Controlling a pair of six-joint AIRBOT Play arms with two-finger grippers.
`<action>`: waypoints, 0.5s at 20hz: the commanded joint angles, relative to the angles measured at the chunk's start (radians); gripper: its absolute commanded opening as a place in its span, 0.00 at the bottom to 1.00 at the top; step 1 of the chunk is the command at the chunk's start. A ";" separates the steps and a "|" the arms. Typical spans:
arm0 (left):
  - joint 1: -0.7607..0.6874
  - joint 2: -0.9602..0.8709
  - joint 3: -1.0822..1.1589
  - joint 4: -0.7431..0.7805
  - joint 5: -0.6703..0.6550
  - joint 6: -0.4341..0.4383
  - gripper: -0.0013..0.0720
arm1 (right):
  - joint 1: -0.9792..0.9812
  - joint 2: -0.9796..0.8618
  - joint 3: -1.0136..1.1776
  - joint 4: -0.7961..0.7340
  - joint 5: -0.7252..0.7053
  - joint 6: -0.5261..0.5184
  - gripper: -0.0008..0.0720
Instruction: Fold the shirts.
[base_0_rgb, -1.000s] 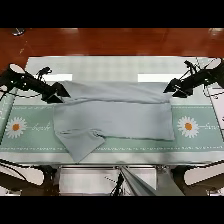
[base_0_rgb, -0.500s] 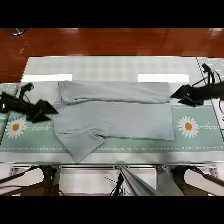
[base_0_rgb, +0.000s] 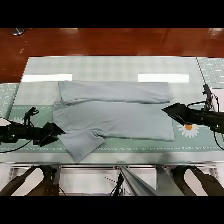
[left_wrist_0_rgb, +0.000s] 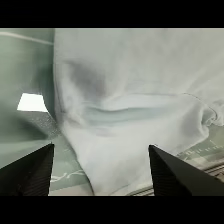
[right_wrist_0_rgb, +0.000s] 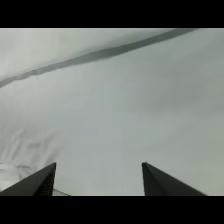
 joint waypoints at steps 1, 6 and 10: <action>0.001 0.009 -0.028 -0.018 0.017 -0.003 0.98 | -0.001 0.020 -0.021 0.026 0.024 -0.005 0.88; -0.041 0.009 -0.110 -0.134 0.100 0.058 0.98 | -0.028 0.020 -0.010 -0.005 -0.037 0.034 0.88; -0.057 0.009 -0.107 -0.134 0.121 0.059 0.49 | -0.242 0.020 0.009 -0.233 0.004 0.104 0.88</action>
